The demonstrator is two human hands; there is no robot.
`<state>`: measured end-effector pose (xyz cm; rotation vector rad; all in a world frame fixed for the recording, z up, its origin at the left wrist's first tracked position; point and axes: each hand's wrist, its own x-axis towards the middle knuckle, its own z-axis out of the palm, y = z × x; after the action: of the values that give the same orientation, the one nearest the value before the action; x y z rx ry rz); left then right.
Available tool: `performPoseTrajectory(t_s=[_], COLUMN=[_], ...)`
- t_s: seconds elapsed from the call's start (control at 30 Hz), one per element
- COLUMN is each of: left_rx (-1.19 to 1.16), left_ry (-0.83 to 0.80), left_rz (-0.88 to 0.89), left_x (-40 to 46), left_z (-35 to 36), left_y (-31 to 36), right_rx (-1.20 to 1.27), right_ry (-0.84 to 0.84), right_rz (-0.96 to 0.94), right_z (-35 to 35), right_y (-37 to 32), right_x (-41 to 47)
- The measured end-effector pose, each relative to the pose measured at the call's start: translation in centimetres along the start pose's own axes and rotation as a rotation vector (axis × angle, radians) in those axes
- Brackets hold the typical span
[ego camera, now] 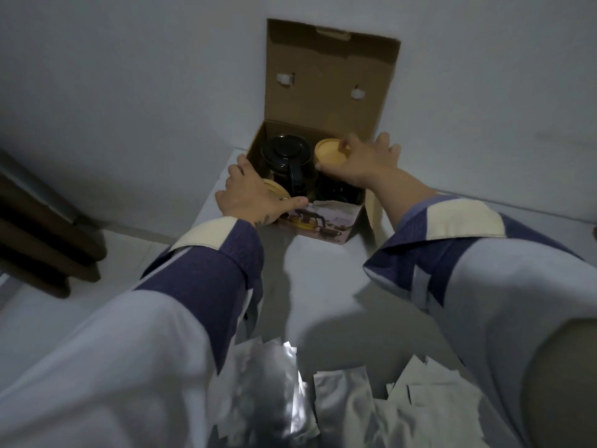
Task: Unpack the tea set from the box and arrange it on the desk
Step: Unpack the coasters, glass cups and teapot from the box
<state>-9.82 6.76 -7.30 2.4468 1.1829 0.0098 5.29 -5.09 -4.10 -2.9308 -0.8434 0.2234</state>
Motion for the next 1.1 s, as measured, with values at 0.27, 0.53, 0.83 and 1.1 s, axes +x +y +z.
performPoseTrajectory(t_s=[0.27,0.53,0.83,1.1], left_rx=[-0.019,0.003,0.209,0.236], left_ry=[0.035,0.026,-0.069,0.000], left_rz=[-0.070,-0.090,0.024,0.467], left_x=[0.5,0.2,-2.7,-9.6], left_z=[0.7,0.3,-2.2,6.9], left_y=[0.6,0.8,5.7,18.2], right_rx=[0.062,0.215,0.689,0.614], right_ry=[0.010,0.088,0.068,0.036], right_rz=[-0.058,-0.014,0.046,0.287], right_z=[0.7,0.4,-2.8,-2.0], right_y=[0.3,0.4,5.8,19.9], right_x=[1.4,0.6,-4.2,-8.4])
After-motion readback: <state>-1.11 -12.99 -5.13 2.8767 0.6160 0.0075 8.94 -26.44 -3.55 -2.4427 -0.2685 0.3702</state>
